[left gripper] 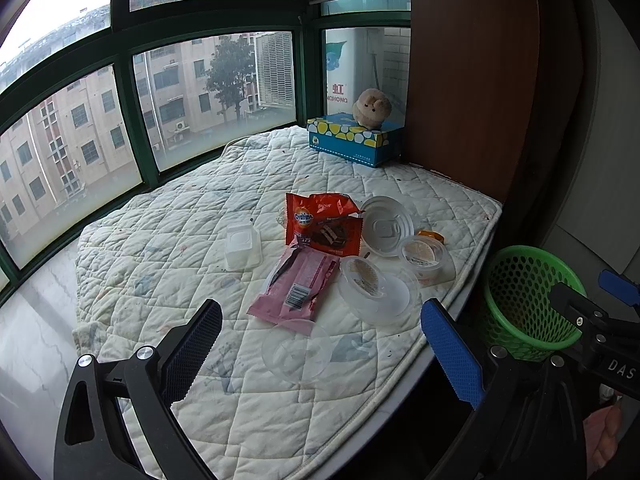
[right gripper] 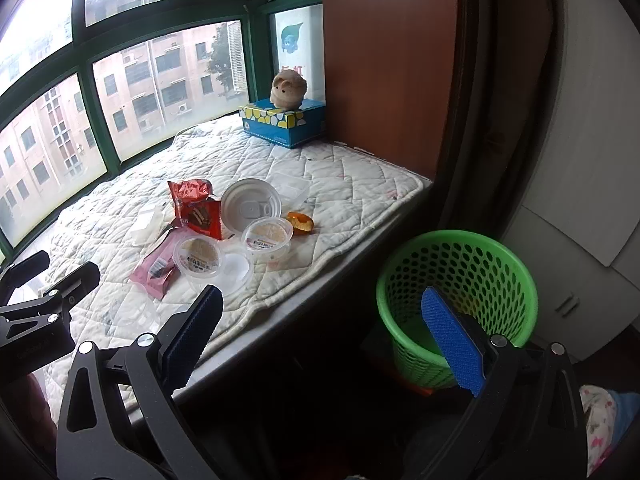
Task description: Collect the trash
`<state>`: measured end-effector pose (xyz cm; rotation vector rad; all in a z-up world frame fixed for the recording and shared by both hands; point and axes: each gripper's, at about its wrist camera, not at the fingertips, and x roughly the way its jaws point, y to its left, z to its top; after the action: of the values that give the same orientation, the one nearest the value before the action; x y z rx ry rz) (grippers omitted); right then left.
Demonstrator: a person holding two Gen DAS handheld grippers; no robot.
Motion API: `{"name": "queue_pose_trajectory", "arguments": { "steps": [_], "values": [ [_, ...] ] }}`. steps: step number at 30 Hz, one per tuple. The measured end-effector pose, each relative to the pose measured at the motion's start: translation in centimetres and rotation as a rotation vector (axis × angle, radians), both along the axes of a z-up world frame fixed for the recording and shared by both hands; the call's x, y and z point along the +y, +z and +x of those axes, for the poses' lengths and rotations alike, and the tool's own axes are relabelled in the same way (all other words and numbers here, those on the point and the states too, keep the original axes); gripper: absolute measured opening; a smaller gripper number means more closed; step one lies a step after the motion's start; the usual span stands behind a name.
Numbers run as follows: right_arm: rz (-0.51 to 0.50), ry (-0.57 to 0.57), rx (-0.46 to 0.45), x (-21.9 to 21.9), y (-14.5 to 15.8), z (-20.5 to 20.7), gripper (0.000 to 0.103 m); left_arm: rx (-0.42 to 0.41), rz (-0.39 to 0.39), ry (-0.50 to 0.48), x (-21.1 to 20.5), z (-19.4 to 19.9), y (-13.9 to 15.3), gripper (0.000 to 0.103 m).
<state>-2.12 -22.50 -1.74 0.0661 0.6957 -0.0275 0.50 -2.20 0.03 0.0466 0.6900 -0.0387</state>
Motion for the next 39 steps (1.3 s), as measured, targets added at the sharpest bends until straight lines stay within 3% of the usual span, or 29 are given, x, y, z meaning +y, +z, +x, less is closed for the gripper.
{"name": "queue_pose_trajectory", "arguments": {
  "steps": [23,39],
  "values": [
    [-0.014,0.069,0.023,0.6,-0.4,4.6,0.099,0.027,0.008,0.038,2.9,3.5,0.0,0.096],
    [-0.023,0.186,0.118,1.9,-4.6,11.2,0.097,0.086,-0.036,0.072,6.4,5.9,-1.2,0.096]
  ]
}}
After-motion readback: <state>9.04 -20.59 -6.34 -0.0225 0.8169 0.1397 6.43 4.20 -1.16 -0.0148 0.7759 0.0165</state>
